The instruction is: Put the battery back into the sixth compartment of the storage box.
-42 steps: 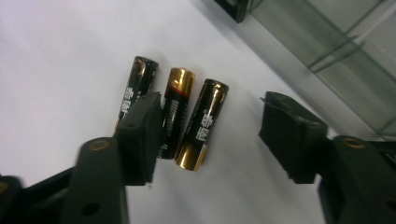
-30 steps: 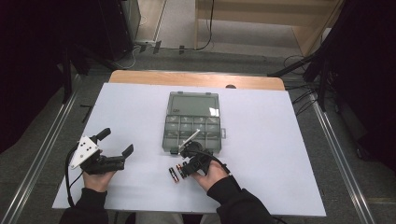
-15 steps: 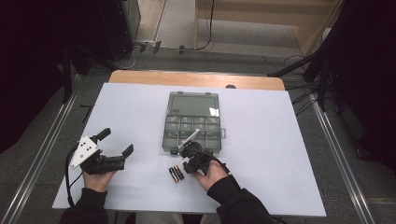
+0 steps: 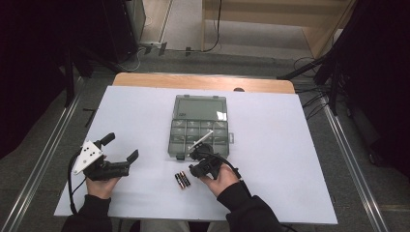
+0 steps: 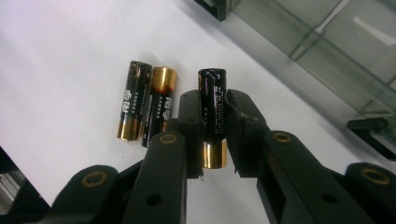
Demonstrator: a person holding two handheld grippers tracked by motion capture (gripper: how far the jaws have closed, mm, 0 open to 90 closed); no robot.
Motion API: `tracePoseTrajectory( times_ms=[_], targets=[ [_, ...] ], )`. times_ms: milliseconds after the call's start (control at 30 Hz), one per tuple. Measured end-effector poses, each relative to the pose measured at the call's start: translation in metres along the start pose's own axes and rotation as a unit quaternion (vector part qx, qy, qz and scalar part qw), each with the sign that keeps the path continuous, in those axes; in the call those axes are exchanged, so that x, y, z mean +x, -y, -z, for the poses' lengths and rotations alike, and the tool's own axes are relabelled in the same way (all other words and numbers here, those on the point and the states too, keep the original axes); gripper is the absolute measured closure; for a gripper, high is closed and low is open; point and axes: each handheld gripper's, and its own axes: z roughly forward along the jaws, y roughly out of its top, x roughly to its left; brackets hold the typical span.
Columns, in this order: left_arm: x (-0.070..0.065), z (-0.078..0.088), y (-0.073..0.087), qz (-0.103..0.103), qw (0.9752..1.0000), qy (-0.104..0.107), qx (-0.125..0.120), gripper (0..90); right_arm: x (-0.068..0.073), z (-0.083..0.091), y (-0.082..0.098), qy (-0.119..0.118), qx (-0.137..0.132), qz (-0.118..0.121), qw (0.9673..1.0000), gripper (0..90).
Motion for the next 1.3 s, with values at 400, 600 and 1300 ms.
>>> tracePoseTrajectory(
  times_ms=[400, 600, 1300],
  targets=[
    [0.0, -0.001, 0.001, 0.001, 1.0, 0.002, 0.002, 0.0, -0.01, 0.017, -0.007, -0.032, -0.045, -0.016, 0.9984, 77.8],
    [0.0, -0.001, 0.001, 0.002, 1.0, 0.004, 0.003, 0.0, -0.015, 0.023, -0.013, -0.038, -0.067, -0.036, 0.9963, 77.8],
    [0.001, 0.0, 0.0, 0.0, 1.0, -0.001, 0.003, 0.0, -0.038, 0.011, -0.03, -0.086, -0.184, -0.168, 0.9646, 77.7]
  ],
)
